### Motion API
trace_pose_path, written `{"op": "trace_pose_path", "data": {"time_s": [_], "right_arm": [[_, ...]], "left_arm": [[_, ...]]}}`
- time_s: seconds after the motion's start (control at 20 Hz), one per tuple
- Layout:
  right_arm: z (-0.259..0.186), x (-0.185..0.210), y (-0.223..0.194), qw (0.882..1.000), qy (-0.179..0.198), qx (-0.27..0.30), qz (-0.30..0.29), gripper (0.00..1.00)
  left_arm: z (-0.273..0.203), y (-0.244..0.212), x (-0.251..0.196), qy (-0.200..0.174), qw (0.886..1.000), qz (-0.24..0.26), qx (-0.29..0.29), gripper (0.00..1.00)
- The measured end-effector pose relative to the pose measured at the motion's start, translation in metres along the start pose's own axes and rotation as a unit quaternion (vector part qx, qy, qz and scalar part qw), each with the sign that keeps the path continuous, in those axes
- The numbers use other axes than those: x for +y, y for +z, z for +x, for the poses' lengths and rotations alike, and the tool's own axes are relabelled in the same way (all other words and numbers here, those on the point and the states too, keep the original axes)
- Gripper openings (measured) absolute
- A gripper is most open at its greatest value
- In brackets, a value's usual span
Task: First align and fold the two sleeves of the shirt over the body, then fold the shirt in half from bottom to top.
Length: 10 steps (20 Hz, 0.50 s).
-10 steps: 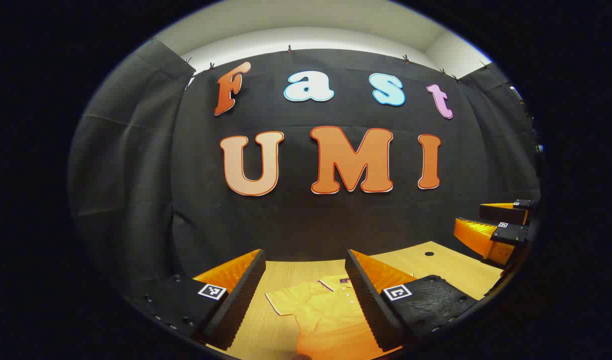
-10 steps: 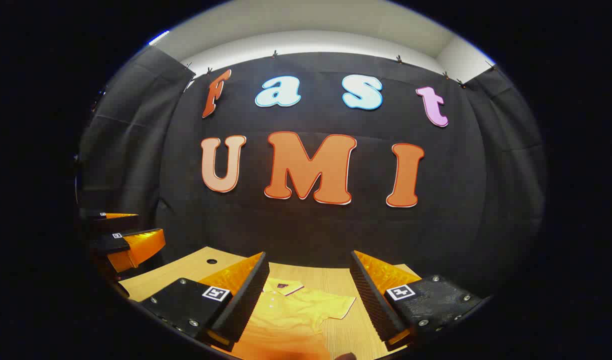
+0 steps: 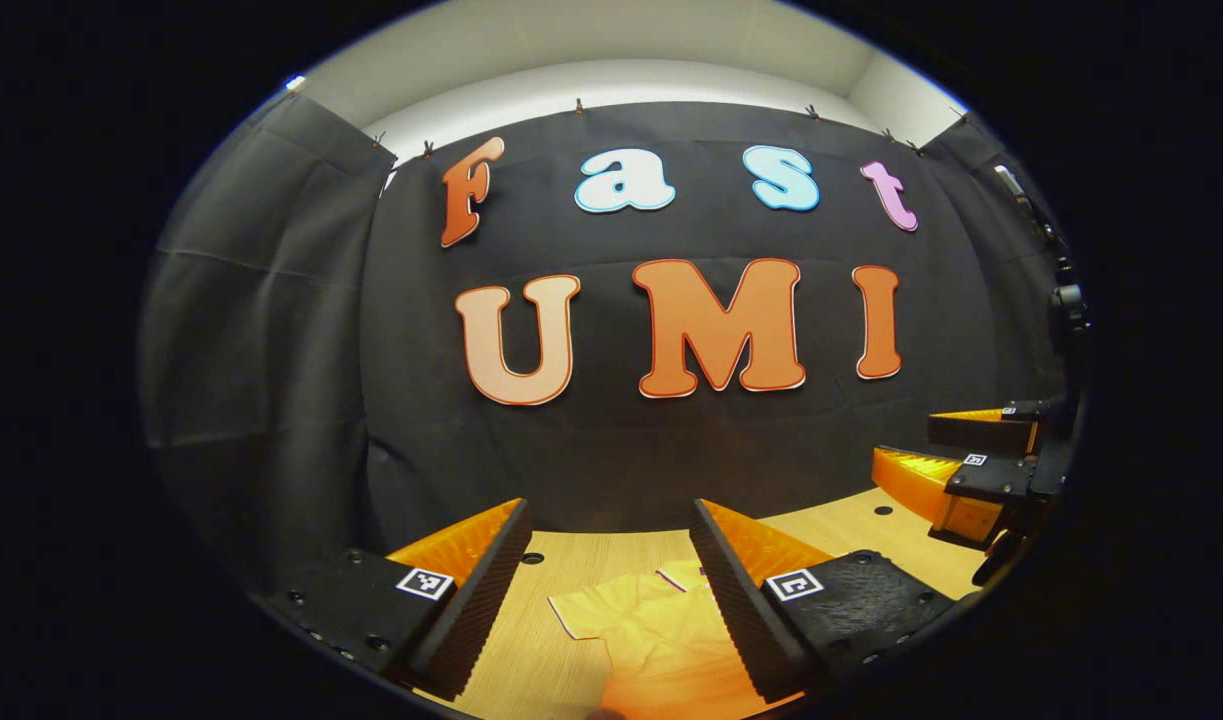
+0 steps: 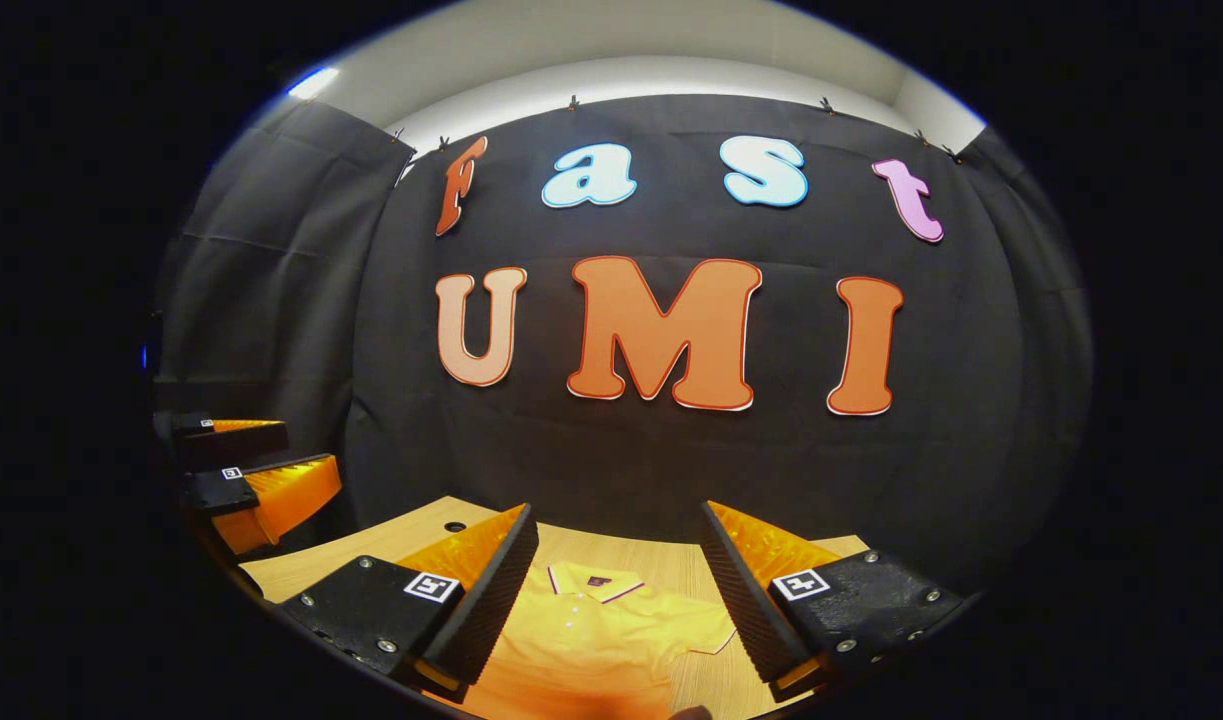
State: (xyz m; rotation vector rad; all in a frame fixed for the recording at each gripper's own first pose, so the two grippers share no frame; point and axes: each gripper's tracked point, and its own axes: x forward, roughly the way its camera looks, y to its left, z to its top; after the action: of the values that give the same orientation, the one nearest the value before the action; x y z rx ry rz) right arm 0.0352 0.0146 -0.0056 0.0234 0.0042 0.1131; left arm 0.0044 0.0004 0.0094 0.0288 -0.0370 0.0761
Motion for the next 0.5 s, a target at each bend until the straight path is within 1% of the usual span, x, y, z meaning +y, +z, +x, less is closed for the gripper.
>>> {"op": "trace_pose_path", "data": {"time_s": [0.15, 0.3, 0.5], "right_arm": [[0.005, -0.005, -0.005, 1.0, -0.002, 0.004, 0.005, 0.98], [0.011, -0.019, -0.01, 1.0, -0.014, 0.007, -0.001, 0.98], [0.022, -0.043, -0.032, 0.999, -0.033, 0.036, -0.004, 0.98]], "left_arm": [[0.006, -0.001, -0.002, 0.003, 1.0, 0.0, -0.002, 0.97], [0.013, -0.006, -0.008, -0.001, 1.0, -0.001, 0.005, 0.98], [0.017, -0.005, -0.014, -0.003, 1.0, 0.001, 0.004, 0.98]]}}
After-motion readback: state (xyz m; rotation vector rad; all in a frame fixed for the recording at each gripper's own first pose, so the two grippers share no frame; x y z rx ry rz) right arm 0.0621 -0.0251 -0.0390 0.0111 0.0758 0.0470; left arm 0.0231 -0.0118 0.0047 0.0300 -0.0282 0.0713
